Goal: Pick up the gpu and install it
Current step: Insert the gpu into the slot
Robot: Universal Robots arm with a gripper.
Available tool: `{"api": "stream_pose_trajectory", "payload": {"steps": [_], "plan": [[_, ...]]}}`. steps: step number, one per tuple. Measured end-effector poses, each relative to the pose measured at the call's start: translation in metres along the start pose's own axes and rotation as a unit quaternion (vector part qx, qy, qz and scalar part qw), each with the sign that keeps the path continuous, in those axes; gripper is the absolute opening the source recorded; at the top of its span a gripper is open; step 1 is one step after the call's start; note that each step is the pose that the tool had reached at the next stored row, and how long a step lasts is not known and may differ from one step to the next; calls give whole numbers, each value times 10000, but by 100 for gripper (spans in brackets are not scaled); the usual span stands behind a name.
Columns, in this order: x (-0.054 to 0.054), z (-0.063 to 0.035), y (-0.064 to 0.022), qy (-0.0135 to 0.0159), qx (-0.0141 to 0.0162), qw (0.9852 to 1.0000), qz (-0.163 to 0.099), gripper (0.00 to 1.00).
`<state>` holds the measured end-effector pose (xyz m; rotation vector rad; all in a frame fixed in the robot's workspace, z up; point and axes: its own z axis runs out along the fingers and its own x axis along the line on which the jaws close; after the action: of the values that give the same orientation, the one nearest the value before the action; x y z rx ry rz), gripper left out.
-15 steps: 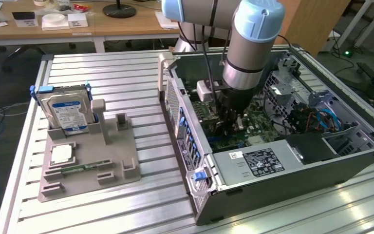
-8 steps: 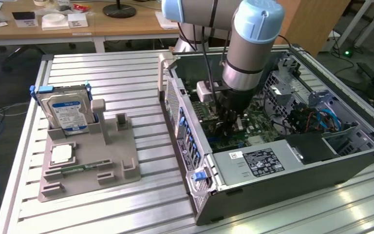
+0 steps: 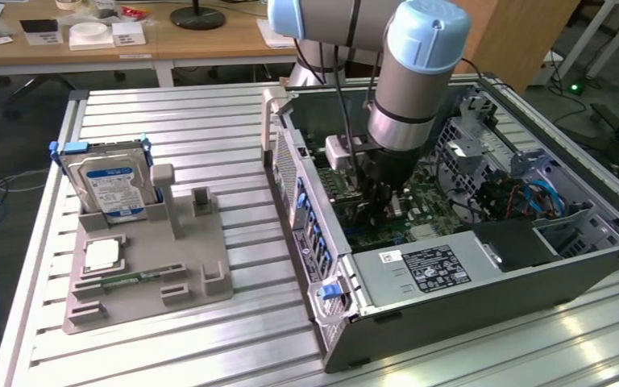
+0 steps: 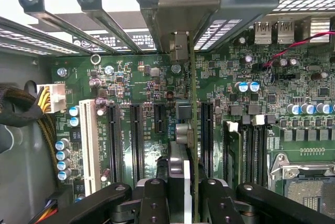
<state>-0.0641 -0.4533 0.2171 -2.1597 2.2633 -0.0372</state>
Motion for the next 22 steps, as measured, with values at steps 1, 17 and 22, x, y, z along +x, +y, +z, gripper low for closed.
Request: {"api": "stream_pose_trajectory", "payload": {"steps": [1, 17, 22], "plan": [[0, 3, 0, 0, -1, 10000, 0, 28], [-1, 43, 4, 0, -1, 10000, 0, 28], [0, 42, 14, -1, 1, 10000, 0, 28]]}}
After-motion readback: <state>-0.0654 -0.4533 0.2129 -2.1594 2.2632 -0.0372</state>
